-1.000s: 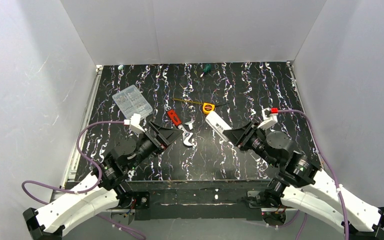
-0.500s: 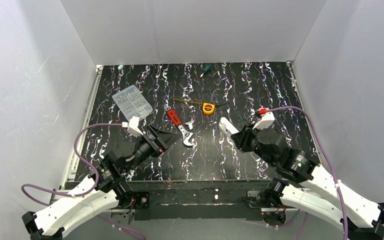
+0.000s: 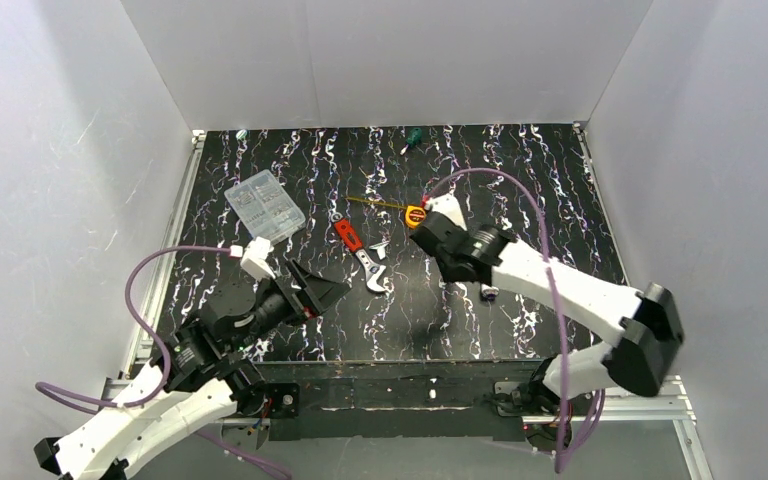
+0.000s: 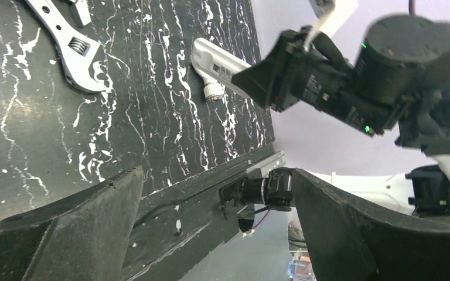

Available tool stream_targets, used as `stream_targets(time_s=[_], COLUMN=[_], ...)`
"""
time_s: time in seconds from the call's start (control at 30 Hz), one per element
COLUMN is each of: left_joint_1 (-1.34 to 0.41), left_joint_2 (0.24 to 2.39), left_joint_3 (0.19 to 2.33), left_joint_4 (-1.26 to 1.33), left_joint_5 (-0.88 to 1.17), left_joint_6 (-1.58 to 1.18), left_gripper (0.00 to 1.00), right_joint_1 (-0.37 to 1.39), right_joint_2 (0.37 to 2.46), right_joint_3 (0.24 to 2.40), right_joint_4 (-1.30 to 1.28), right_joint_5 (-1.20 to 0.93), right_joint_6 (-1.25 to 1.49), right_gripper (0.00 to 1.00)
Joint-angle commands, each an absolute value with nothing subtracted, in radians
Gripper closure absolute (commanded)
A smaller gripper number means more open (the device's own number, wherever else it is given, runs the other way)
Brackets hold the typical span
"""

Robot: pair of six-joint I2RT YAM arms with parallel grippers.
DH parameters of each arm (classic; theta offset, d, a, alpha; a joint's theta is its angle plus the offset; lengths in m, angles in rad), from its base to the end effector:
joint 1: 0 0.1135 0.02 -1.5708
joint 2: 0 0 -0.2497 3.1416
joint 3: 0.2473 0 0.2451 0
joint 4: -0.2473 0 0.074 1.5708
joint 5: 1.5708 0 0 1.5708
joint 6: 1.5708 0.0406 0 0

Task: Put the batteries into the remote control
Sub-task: Turn over the remote control at the center of the board.

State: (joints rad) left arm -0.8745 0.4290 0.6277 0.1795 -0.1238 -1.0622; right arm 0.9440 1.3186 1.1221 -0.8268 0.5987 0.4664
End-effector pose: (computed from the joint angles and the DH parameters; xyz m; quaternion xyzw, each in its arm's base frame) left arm 0.0810 -0.0891 0.3653 -0.1035 0.5532 -0.6608 0.4966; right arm 0.1701 0.1959 0.2759 -0.1401 0.9127 -0.0488 0.3807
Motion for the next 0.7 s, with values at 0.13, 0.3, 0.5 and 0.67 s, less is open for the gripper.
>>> stream_targets(time_s=[0.13, 0.3, 0.5, 0.67], left_joint_1=[-0.879, -0.879, -0.879, -0.878], left_joint_2=[0.356, 0.369, 0.364, 0.364], left_joint_3=[0.677, 0.686, 0.687, 0.682], left_joint_4=[0.057, 0.060, 0.069, 0.082], left_joint_5=[-0.173, -0.155, -0.146, -0.143], left_joint_6=[-0.986, -0.985, -0.984, -0.983], left_gripper=[0.02, 0.02, 0.02, 0.02], right_joint_1=[1.006, 1.070, 1.125, 1.155], right_joint_2=[1.669, 1.835, 1.974, 1.996], right_joint_3=[1.446, 1.539, 1.558, 1.545], right_joint_4=[-1.105, -1.206, -1.279, -1.258], right_joint_5=[0.809, 0.882, 0.939, 0.875], right_joint_6=[0.384, 0.366, 0.383, 0.387], right_gripper=[0.99, 0.99, 0.99, 0.98])
